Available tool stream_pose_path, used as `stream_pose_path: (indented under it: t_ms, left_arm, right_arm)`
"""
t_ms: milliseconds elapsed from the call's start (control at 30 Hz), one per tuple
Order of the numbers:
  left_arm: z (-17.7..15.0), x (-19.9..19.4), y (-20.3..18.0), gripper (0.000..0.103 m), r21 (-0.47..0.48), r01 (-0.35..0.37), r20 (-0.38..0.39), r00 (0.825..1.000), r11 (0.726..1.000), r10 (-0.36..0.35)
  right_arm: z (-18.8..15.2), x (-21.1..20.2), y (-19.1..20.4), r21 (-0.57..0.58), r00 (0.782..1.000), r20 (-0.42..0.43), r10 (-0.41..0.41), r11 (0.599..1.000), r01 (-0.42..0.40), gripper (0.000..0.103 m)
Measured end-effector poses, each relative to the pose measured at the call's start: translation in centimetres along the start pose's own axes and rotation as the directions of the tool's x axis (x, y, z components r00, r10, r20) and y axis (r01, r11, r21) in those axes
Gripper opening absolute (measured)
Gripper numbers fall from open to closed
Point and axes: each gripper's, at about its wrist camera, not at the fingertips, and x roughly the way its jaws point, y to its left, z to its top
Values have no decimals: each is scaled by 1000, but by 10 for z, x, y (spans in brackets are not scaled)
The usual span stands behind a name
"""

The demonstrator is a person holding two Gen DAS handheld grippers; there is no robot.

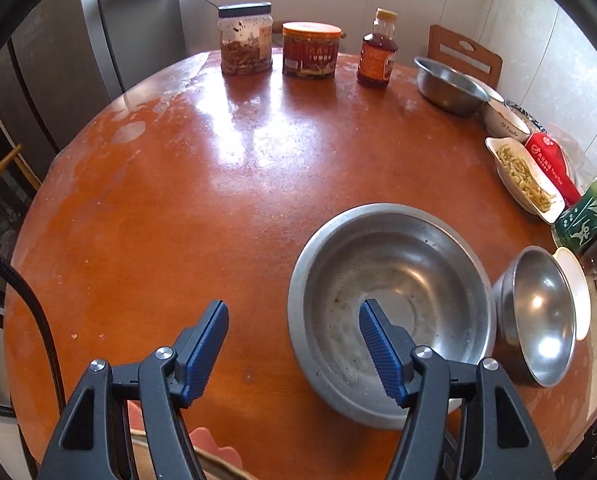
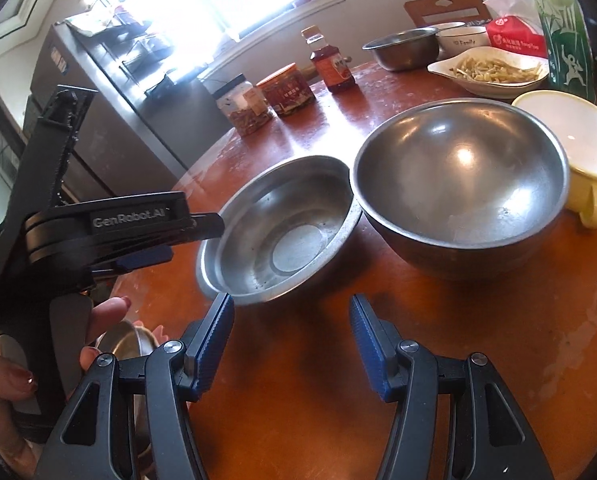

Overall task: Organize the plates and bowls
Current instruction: 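Move the left tool to the shallow steel basin and grasp its rim, then lift the steel basin with the left tool toward the stack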

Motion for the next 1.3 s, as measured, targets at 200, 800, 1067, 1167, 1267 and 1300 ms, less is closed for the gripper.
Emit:
stream_pose_path:
  t_ms: [200, 800, 1067, 1167, 1267, 1300]
  left_arm:
    - [-2, 21, -1, 65, 5, 20, -57, 998, 1000, -20]
    - [-29, 14, -13, 33, 86, 73, -108, 992, 994, -63]
    - [-39, 11, -16, 33, 149, 58, -147, 988, 987, -36]
    - [-44, 8, -18, 33, 176, 60, -158, 987, 983, -32]
    - [-45, 6, -17, 33, 173, 81, -173, 984, 982, -50]
    - [-46, 6, -16, 33, 170, 84, -176, 983, 982, -54]
  right_arm:
    - [6, 11, -1, 7, 1000, -4, 6, 1000, -6, 61]
    - [-5, 5, 26, -158, 999, -22, 33, 987, -36, 49]
    - [-19, -24, 20, -168, 1000, -21, 16, 986, -19, 49]
    - [-22, -40, 10, -160, 1000, 3, -7, 987, 7, 49]
    - [-21, -46, 0, -139, 1000, 7, -28, 990, 29, 49]
    - [-20, -45, -3, -124, 1000, 2, -23, 992, 24, 49]
